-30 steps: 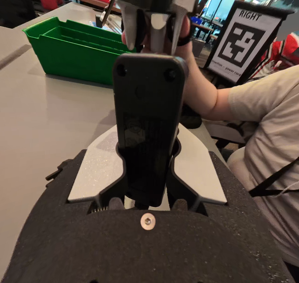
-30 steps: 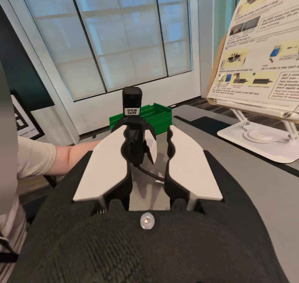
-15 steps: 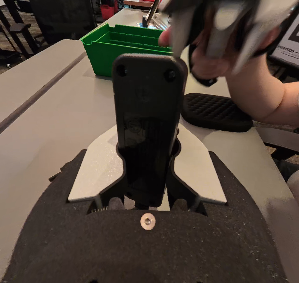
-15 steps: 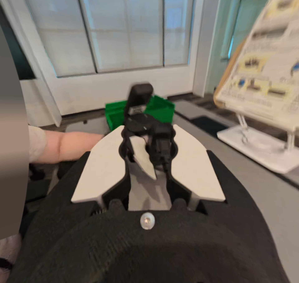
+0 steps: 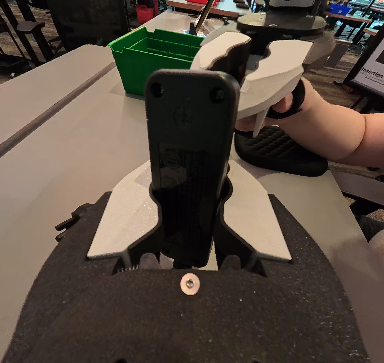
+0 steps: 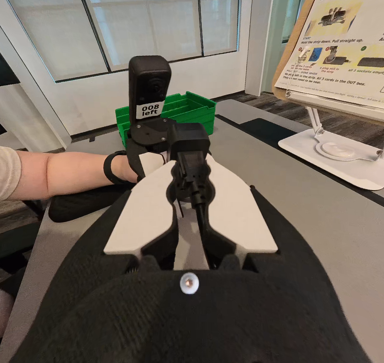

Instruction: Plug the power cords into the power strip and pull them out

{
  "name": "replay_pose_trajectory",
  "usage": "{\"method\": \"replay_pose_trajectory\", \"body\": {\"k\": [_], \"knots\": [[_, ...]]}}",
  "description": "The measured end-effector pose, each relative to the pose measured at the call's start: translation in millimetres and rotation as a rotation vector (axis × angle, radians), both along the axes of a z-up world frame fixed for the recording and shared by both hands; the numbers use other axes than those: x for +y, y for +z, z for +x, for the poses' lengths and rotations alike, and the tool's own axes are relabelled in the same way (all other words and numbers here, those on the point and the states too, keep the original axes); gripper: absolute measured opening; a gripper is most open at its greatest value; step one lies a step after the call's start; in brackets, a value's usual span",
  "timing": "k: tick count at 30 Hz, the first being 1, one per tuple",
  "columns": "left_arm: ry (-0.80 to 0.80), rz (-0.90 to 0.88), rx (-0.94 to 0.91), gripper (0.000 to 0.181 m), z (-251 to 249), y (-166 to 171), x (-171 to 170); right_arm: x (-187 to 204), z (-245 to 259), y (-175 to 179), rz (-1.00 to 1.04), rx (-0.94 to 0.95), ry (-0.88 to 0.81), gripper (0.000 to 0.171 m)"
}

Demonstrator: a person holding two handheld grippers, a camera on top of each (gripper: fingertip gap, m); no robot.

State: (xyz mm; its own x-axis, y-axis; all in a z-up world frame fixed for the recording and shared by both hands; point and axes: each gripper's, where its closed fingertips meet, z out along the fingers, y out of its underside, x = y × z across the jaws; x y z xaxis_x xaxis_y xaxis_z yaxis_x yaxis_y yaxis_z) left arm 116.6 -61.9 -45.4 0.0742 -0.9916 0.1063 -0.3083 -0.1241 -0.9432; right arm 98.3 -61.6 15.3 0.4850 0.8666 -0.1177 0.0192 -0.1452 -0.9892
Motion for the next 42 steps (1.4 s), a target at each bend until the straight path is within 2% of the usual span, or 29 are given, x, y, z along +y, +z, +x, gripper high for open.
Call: {"method": "replay_pose_trajectory", "body": {"k": [9,14,17,23,28,31,35,37,42], "knots": [[-0.011,0.033,0.0,0.057,1,1,-4,-2,-3,-4,0.001,-0.029,0.017,0.029],[-0.121,-0.012,0.016,0.059,-3,-2,-12,-3,-4,-7,0.062,-0.108,0.0,0.026],[-0.096,0.024,-0.042,0.07,-12,19,-8,-4,-7,-9,0.113,-0.16,-0.032,0.026],[0.007,-0.025,-0.195,0.063,-25,71,-1,1,-5,-10,0.252,-0.297,-0.174,0.025],[0.025,0.246,-0.028,0.054,-24,54,-2,1,-13,-22,0.283,-0.396,-0.2,0.026],[-0.101,0.259,-0.021,0.053,-32,46,-11,-3,-19,-26,0.327,-0.435,-0.151,0.025],[-0.239,0.175,0.048,0.048,-44,22,-17,-12,-30,-35,0.394,-0.511,-0.077,0.025],[-0.241,0.203,0.061,0.049,-42,20,-18,-13,-32,-36,0.4,-0.521,-0.078,0.025],[-0.16,0.449,0.192,0.047,-47,20,-10,-11,-32,-35,0.388,-0.518,-0.109,0.026]]}}
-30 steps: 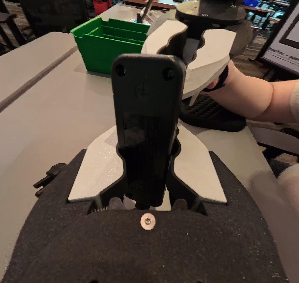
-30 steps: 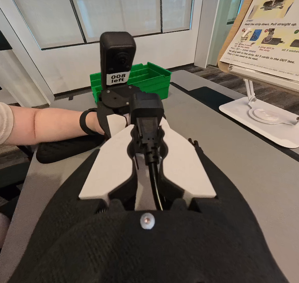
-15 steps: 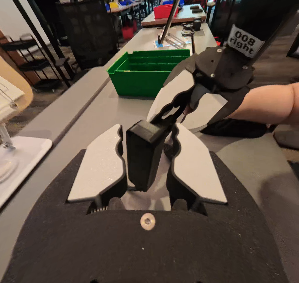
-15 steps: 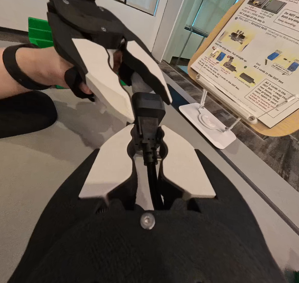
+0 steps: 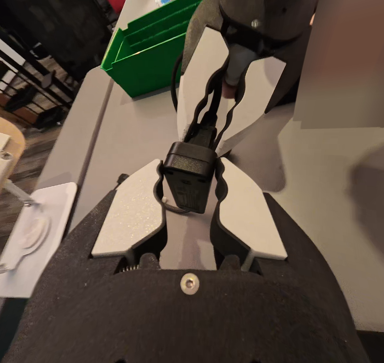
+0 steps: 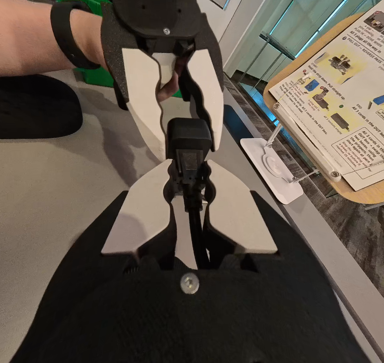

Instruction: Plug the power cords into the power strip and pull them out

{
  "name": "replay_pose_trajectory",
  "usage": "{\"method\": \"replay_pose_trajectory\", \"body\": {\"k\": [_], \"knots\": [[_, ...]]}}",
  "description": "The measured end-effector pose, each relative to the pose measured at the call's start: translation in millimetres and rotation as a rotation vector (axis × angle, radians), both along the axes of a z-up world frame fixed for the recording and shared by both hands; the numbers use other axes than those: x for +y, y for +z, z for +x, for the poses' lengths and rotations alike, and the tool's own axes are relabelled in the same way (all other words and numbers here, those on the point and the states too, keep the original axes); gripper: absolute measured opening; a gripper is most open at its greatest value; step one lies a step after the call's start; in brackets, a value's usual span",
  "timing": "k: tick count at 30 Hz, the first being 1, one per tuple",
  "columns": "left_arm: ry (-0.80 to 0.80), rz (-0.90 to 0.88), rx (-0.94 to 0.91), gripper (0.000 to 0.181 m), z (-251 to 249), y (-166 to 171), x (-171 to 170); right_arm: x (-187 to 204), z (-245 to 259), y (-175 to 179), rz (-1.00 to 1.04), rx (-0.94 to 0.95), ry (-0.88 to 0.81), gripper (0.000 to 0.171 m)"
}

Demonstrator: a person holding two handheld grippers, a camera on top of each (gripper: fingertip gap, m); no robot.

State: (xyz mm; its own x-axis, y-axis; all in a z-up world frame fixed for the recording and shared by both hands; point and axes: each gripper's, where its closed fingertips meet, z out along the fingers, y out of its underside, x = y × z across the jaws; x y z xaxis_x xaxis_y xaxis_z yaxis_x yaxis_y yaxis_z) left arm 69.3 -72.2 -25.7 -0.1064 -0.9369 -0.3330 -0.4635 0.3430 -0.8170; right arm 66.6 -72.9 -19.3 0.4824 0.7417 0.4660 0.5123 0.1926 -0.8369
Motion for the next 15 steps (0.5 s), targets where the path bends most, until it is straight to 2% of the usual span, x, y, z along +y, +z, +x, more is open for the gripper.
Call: {"method": "replay_pose_trajectory", "body": {"k": [2,7,15], "knots": [[0.023,0.041,0.02,0.048,0,0,2,0,0,0,0.009,-0.003,-0.005,0.025],[0.037,-0.002,0.01,0.048,2,2,3,2,2,2,0.046,-0.005,-0.018,0.025],[-0.05,0.044,0.082,0.045,0,-15,-7,-4,-4,-10,0.061,-0.08,0.067,0.025]]}}
